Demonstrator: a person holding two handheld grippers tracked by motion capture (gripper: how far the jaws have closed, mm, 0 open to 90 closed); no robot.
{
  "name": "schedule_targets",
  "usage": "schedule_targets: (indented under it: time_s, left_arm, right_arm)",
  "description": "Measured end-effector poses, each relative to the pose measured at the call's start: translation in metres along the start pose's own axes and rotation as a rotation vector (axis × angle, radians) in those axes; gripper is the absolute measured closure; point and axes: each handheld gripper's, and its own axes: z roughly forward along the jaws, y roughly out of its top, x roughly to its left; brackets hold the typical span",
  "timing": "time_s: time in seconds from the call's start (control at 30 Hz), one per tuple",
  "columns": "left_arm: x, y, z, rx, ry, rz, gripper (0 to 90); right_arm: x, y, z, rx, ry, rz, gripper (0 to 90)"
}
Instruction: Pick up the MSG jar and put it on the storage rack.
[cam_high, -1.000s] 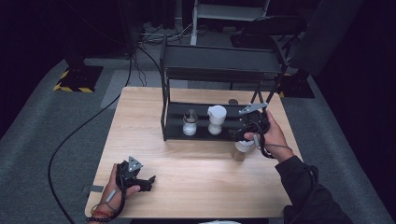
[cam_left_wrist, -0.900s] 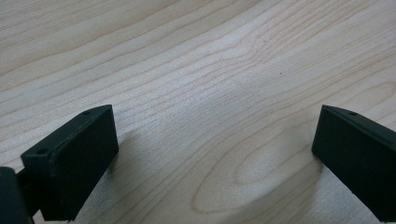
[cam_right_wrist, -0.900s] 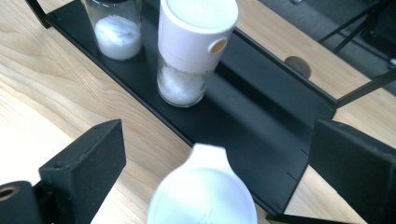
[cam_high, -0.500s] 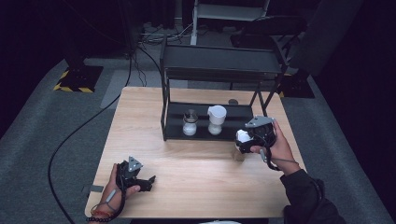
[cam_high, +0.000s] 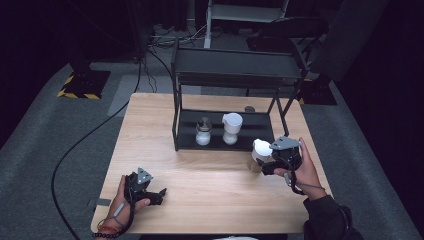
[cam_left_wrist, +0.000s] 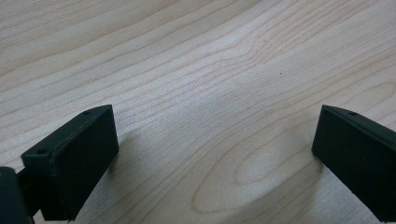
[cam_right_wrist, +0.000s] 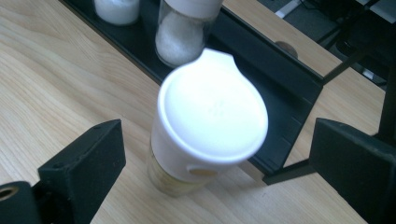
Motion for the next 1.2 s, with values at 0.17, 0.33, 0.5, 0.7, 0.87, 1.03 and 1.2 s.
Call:
schedule_targets:
  time_s: [0.17,0.33,0.5,0.7,0.87,1.03,1.2]
  left_arm:
    - [0.000,0.000,0.000,0.000,0.000,0.000,0.5]
    - [0.000,0.000,0.000,-0.001,0.000,0.000,0.5]
    - [0.000,0.000,0.000,-0.001,0.001,0.000,0.5]
    - [0.000,0.000,0.000,-0.001,0.001,0.000,0.5]
    - [0.000,0.000,0.000,0.000,0.001,0.000,0.5]
    - [0.000,0.000,0.000,-0.001,0.001,0.000,0.5]
    - [0.000,0.000,0.000,-0.001,0.001,0.000,0.5]
  right_arm:
    - [0.003,-0.011,-0.001,-0.003,-0.001,0.007,3.8]
    - [0.004,-0.023,-0.002,-0.009,-0.002,0.019,3.8]
    - [0.008,-0.038,0.001,-0.001,-0.002,0.013,3.8]
    - [0.010,-0.052,0.010,0.034,-0.001,-0.007,3.8]
    - [0.010,-0.066,0.019,0.057,0.006,-0.016,3.8]
    - [0.008,-0.080,0.023,0.047,0.006,-0.012,3.8]
    - [0.001,-0.094,0.028,0.047,0.024,0.011,3.8]
